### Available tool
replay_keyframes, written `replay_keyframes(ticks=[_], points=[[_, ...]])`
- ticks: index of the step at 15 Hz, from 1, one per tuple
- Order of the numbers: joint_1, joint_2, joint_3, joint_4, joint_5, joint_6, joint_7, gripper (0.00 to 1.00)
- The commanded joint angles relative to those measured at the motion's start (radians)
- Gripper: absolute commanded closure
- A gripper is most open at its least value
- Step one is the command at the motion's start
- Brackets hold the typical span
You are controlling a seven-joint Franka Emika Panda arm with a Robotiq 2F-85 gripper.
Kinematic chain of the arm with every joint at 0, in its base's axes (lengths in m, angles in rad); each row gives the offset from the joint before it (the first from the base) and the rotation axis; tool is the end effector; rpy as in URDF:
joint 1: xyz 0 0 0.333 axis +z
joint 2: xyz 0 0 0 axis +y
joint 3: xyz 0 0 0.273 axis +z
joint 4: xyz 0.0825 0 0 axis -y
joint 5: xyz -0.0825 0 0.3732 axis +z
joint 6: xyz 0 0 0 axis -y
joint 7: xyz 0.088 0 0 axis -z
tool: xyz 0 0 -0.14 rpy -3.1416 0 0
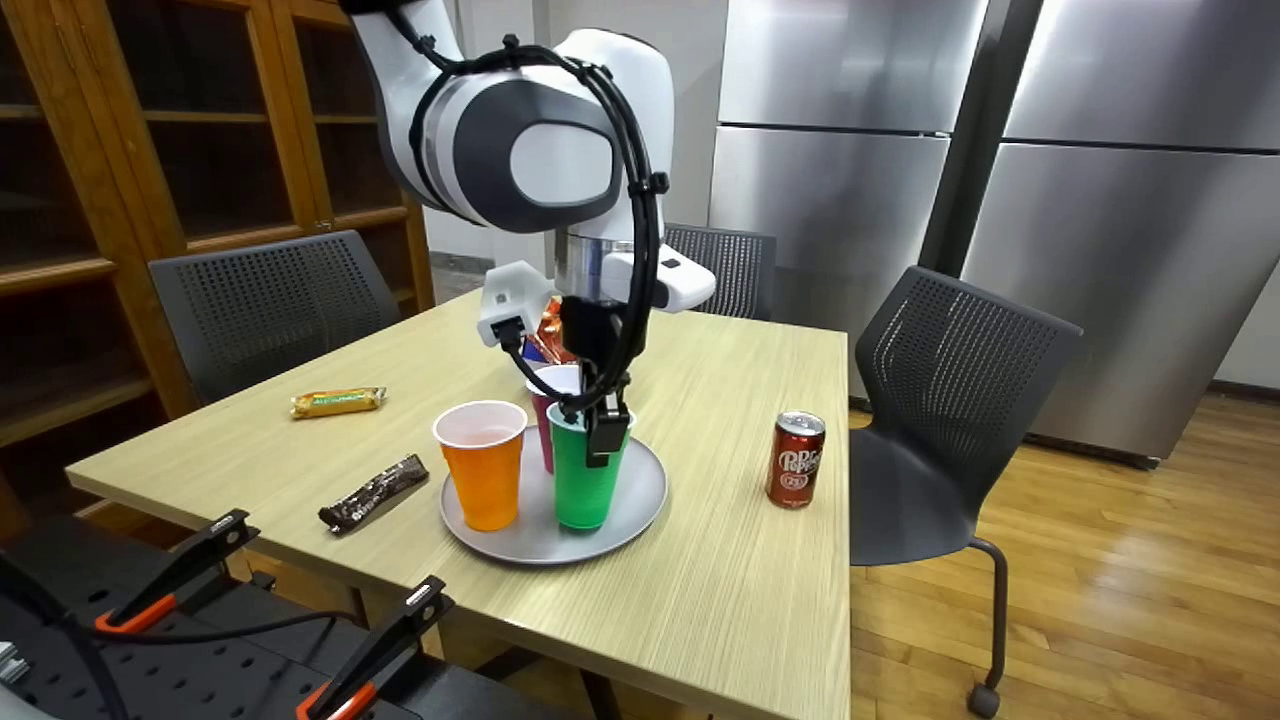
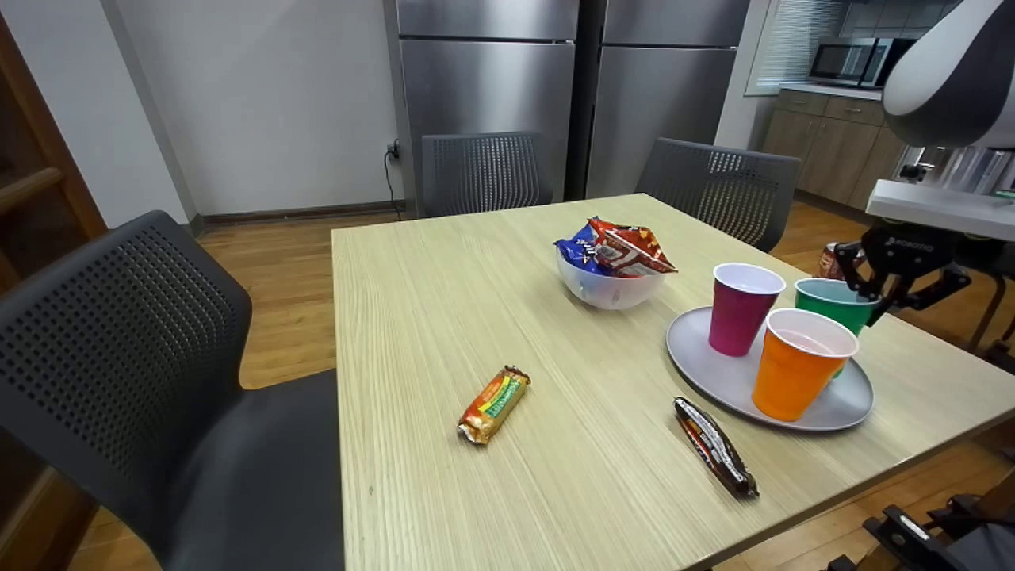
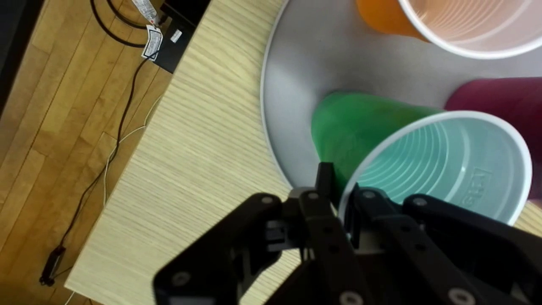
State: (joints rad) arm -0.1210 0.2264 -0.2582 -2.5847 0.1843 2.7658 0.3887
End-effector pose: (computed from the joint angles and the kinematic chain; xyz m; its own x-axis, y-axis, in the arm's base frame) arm 0.3878 -0.1712 0.1140 0.5932 -0.8044 -0.0325 -0.8047 -0.5937 0.0087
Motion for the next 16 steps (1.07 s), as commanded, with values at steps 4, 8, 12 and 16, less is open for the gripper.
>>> replay_keyframes(ticks=[4,8,12,16], points=[[-0.028,0.013,0.034,0.008,0.050,0.005,-0.058,0.99],[-0.030,0.012,0.029,0.008,0.048,0.006,-0.056,0.69],[-0.037,0.008,0.022,0.005,0.041,0.008,-0.051,0.41],[-0.043,-0.002,0.021,0.003,0.039,-0.002,-0.056,0.11]])
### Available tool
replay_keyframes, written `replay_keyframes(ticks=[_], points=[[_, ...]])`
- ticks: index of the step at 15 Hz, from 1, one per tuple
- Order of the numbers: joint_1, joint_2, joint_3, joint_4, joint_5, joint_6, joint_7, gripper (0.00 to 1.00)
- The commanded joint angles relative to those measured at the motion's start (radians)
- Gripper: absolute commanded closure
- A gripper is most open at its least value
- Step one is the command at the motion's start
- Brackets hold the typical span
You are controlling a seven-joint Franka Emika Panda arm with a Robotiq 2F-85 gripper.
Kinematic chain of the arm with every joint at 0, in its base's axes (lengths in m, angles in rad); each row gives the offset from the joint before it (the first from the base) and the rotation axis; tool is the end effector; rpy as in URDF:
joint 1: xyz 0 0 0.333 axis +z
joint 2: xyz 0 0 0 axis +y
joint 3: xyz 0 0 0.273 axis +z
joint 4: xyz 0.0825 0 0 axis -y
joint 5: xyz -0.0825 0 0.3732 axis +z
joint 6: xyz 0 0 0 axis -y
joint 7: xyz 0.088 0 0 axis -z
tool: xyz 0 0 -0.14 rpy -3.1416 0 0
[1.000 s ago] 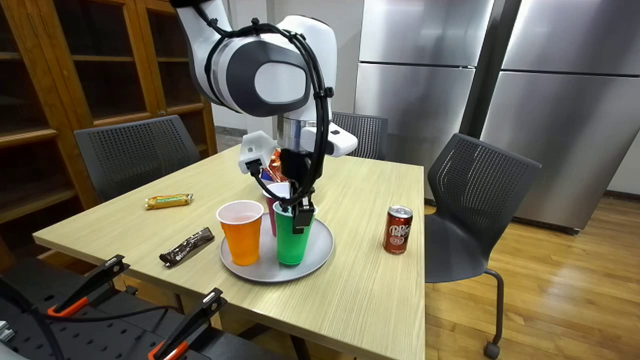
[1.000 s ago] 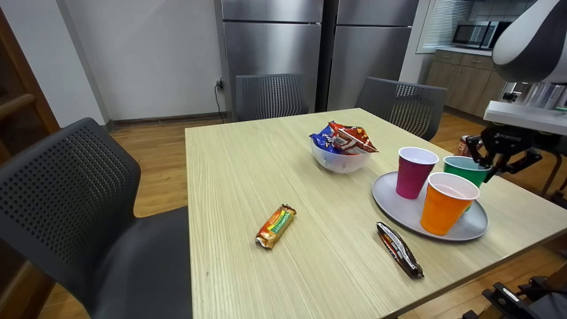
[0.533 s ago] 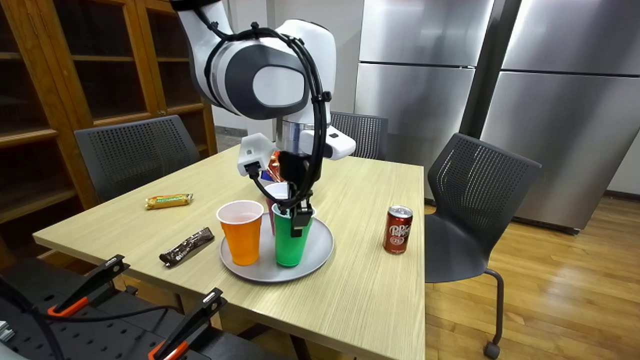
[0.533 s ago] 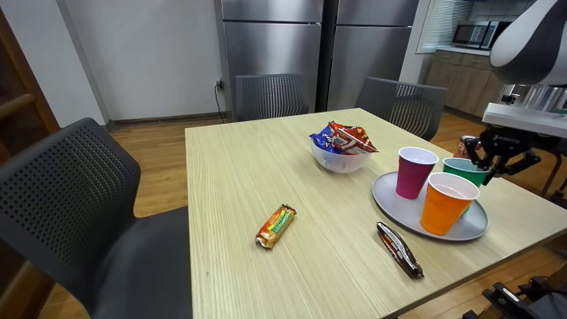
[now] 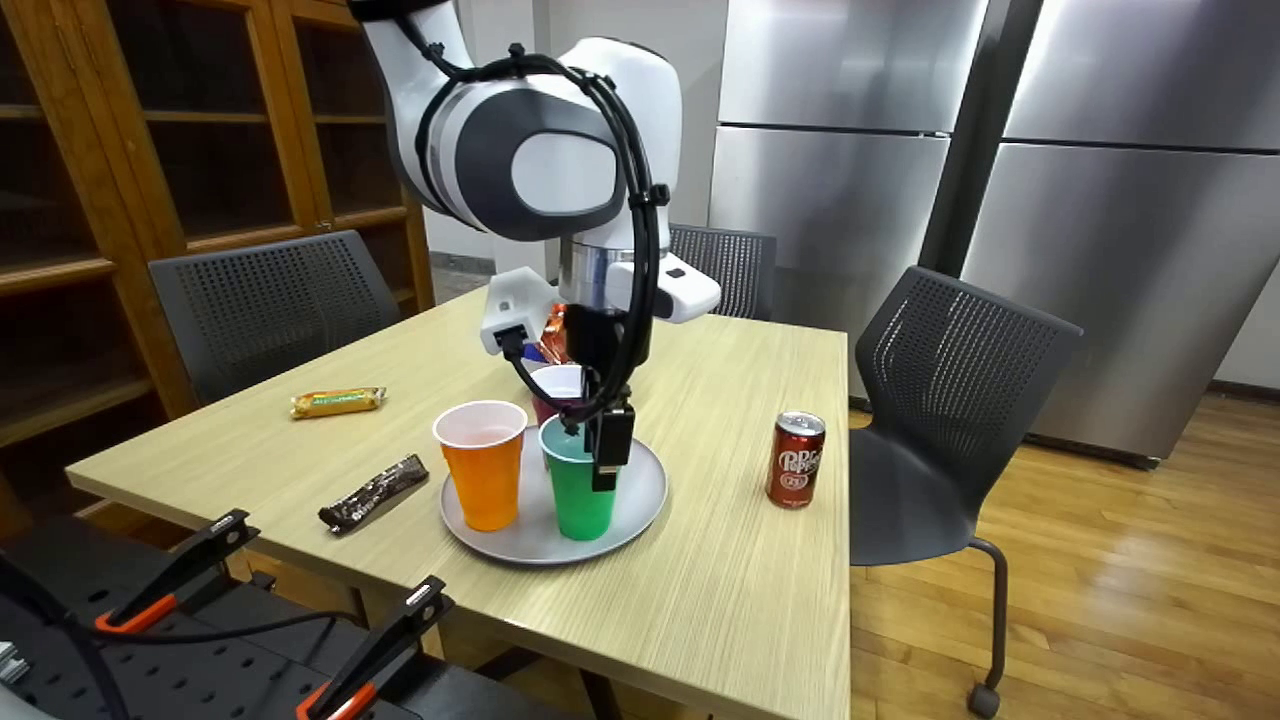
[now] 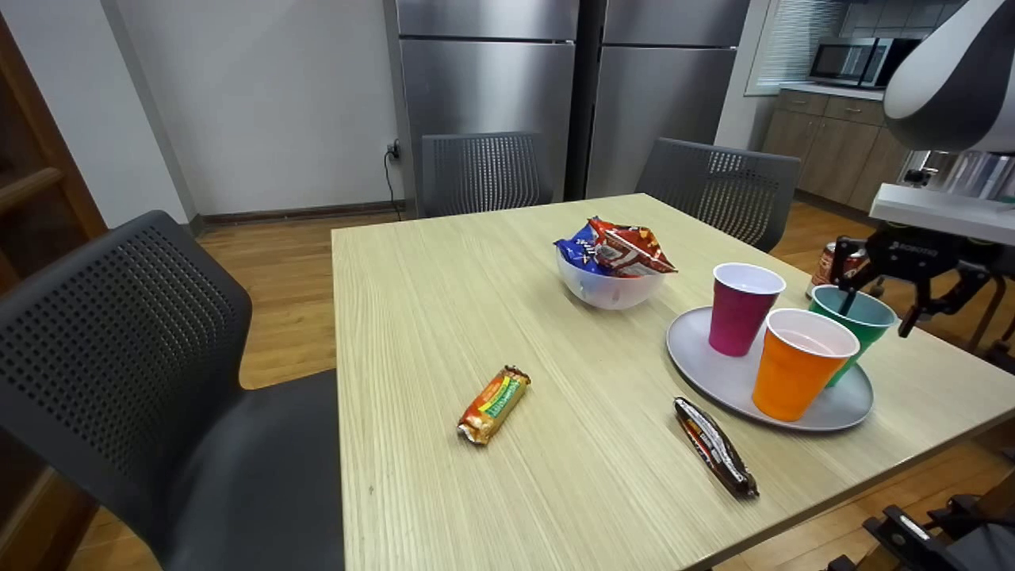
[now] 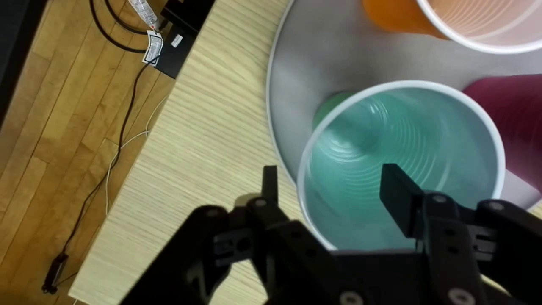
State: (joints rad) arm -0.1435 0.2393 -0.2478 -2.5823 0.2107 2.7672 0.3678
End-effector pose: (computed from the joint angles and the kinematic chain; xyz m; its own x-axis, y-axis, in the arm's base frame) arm 0.3837 -0.1762 0.1093 0.5798 -0.8136 -0.0434 -0.8142 -0.5806 0.0058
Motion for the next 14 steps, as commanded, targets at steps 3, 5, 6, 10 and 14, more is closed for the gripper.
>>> replay_keyframes(ticks=[3,5,6,10,14], points=[[-0.021,-0.032,0.003,-0.009,0.001,-0.011,-0.038,0.00],[-0.025,-0.054,0.004,-0.018,0.005,-0.014,-0.049,0.00],[-0.027,-0.070,0.005,-0.026,0.009,-0.011,-0.054,0.00],[-0.033,-0.131,0.005,-0.046,0.010,-0.008,-0.074,0.00],[-0.035,-0.190,0.006,-0.065,0.004,0.000,-0.085,0.00]])
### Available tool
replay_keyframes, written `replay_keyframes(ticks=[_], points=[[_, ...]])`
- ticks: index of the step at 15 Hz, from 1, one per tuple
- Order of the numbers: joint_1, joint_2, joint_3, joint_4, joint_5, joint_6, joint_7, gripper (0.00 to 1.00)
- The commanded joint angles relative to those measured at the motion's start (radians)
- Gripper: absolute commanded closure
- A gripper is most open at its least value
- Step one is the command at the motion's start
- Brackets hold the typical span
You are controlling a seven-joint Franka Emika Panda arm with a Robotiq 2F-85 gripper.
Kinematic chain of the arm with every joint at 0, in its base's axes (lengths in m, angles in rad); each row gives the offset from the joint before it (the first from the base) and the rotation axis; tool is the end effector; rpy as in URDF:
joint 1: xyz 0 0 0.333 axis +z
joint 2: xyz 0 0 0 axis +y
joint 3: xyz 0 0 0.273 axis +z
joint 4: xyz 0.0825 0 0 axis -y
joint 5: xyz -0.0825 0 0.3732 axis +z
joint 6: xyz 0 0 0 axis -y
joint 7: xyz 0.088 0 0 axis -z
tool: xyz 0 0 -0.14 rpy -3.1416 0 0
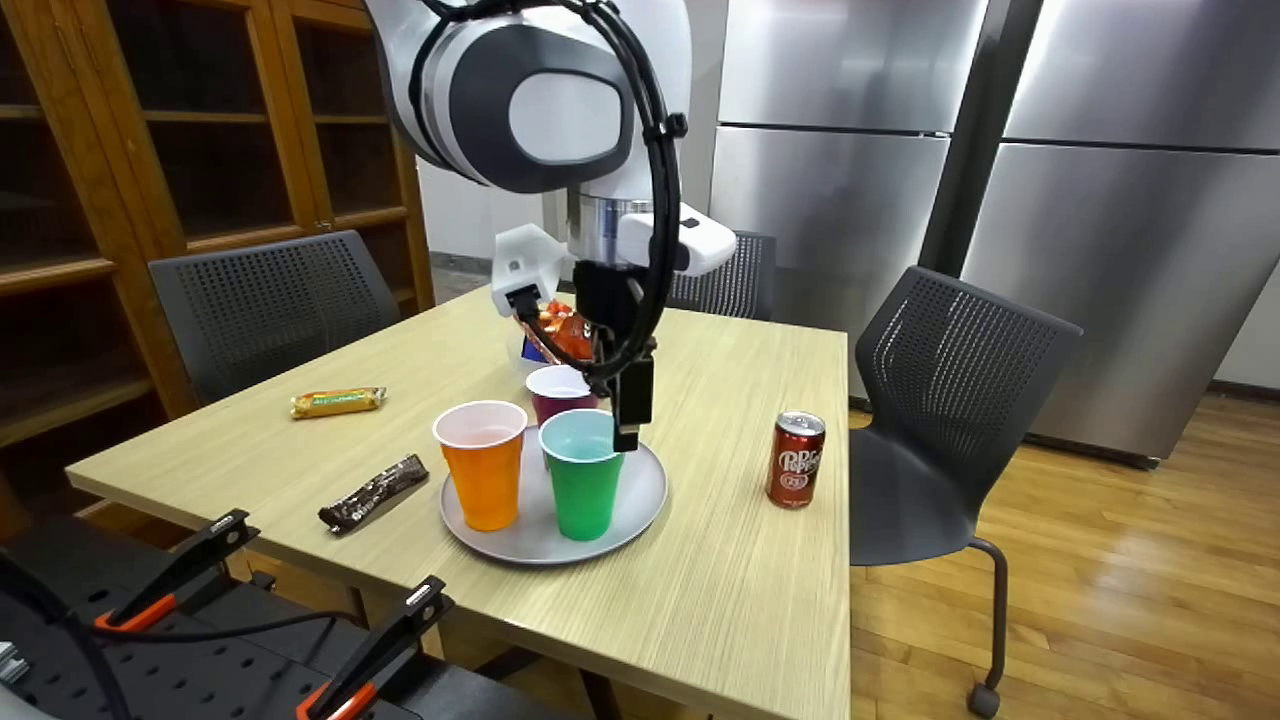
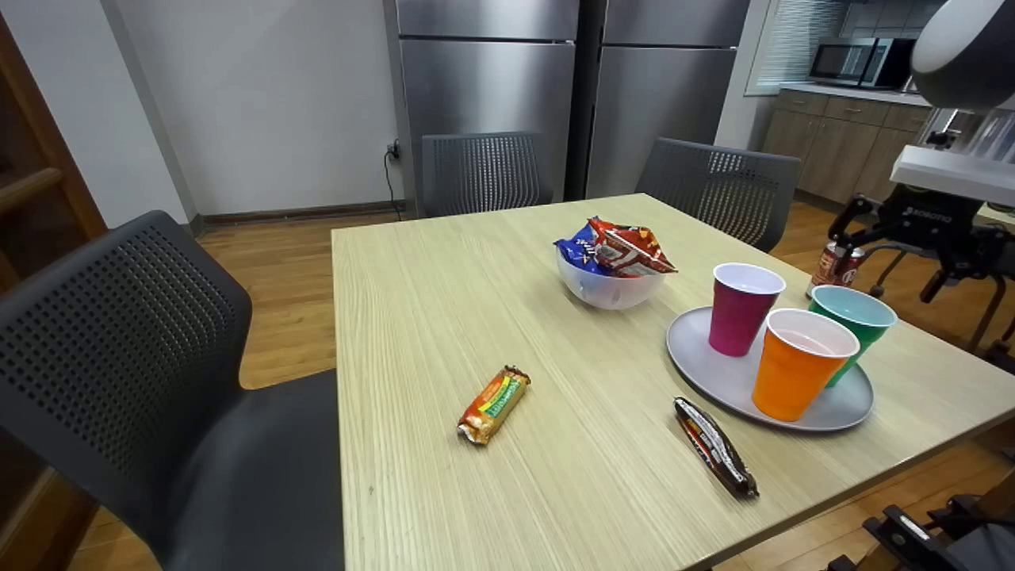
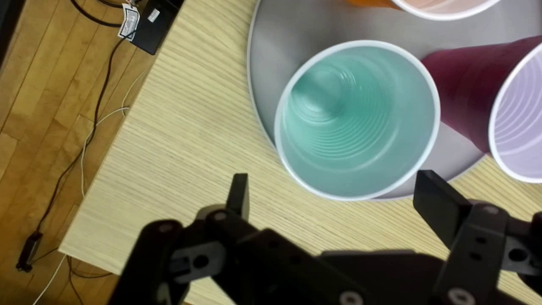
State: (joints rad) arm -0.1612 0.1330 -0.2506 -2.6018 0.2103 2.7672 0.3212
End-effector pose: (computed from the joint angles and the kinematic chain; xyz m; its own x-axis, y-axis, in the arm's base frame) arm 0.3931 -0.1844 0.1473 0.6017 -0.7986 0.0168 -0.7967 -0.6015 -0.0595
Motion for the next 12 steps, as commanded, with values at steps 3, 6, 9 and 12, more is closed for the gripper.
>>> replay_keyframes(ticks=[3,6,9,12], points=[[-0.015,-0.129,0.015,-0.063,0.005,0.004,-0.050,0.00],[-0.008,-0.187,0.025,-0.090,-0.002,0.009,-0.056,0.00],[0.005,-0.256,0.047,-0.119,-0.010,0.017,-0.053,0.00],[-0.009,-0.181,0.044,-0.067,-0.004,-0.001,-0.033,0.00]])
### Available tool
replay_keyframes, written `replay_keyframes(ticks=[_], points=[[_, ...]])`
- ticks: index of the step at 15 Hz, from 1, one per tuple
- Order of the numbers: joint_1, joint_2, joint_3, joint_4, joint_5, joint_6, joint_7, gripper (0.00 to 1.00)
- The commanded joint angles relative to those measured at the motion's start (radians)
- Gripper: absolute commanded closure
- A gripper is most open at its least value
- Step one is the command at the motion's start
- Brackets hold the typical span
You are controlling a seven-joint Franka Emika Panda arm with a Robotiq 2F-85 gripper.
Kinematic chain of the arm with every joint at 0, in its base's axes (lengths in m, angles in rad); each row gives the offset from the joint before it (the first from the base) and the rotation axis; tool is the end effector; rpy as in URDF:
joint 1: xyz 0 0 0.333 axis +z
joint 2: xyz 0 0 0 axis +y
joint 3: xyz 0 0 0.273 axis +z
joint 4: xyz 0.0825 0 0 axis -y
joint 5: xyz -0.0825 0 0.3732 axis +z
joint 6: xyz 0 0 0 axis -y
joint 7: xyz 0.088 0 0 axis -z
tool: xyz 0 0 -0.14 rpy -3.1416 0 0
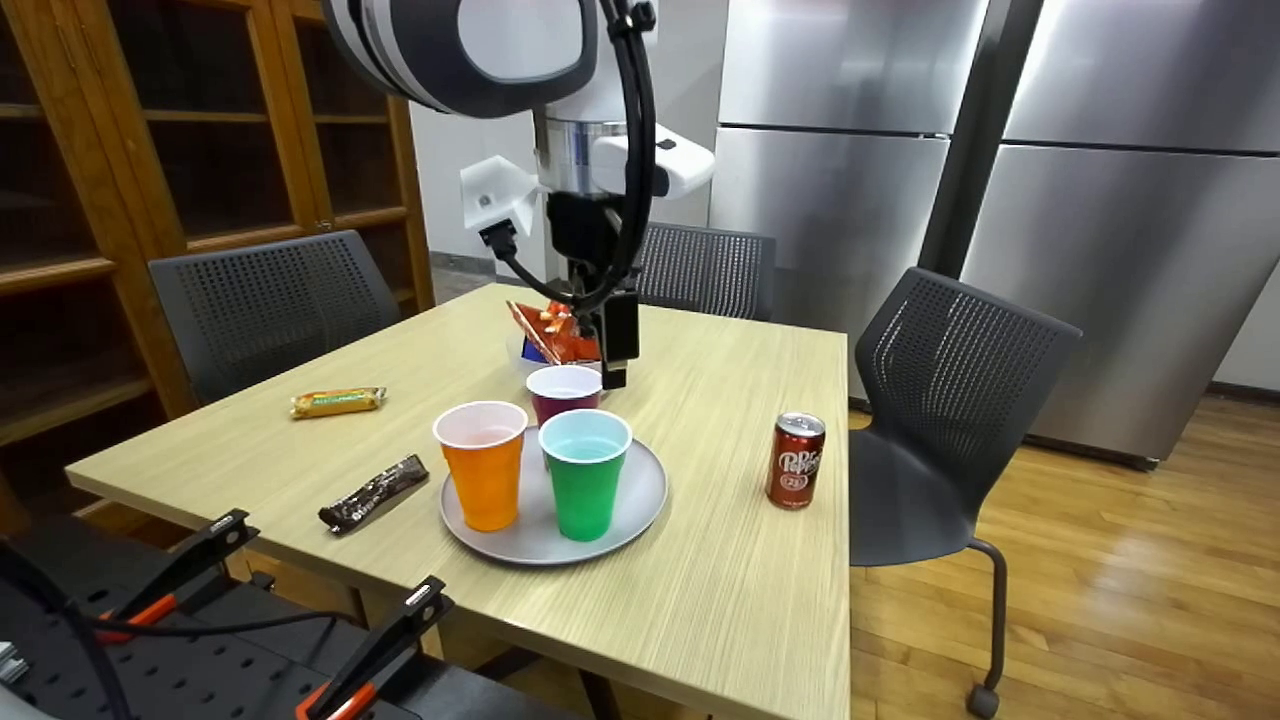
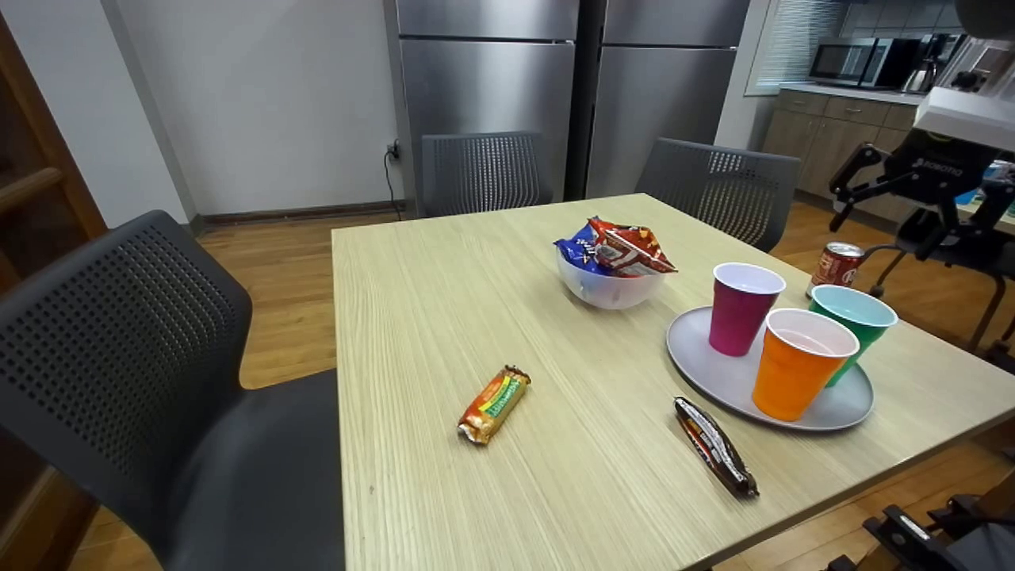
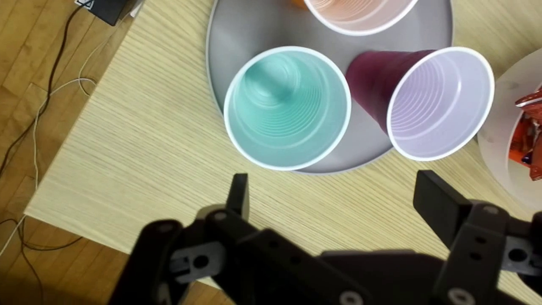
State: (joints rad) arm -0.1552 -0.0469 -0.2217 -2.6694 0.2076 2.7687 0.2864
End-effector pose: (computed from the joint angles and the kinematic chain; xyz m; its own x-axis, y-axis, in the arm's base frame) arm 0.4009 -0.1640 0.1999 0.6503 -0.7536 0.0956 -0.7399 -0.6569 -0.1450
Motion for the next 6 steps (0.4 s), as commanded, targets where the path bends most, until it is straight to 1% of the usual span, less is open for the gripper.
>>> replay_keyframes(ticks=[1,6], points=[[-0.015,0.002,0.014,0.001,-0.002,-0.003,0.002,0.00],[-0.018,0.015,0.013,0.002,-0.003,-0.003,0.003,0.00]])
